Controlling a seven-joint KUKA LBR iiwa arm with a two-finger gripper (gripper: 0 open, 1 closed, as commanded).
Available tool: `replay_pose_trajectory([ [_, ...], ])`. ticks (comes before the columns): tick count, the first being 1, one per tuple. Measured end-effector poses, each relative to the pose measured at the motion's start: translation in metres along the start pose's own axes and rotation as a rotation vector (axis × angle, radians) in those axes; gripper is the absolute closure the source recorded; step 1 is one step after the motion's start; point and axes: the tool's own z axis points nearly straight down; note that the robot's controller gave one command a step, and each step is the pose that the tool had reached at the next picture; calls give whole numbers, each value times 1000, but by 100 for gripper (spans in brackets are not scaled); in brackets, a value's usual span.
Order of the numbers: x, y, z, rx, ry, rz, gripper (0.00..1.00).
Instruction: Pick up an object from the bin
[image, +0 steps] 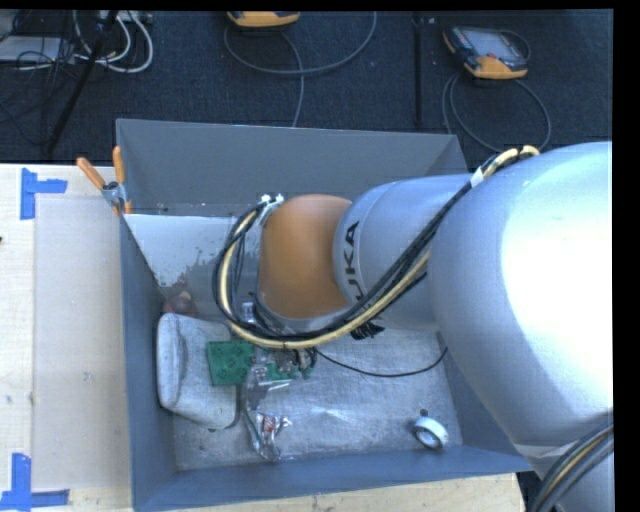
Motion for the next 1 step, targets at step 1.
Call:
replay_pose_trajectory([
  [1, -1, 1, -5, -1, -5, -3, 100],
])
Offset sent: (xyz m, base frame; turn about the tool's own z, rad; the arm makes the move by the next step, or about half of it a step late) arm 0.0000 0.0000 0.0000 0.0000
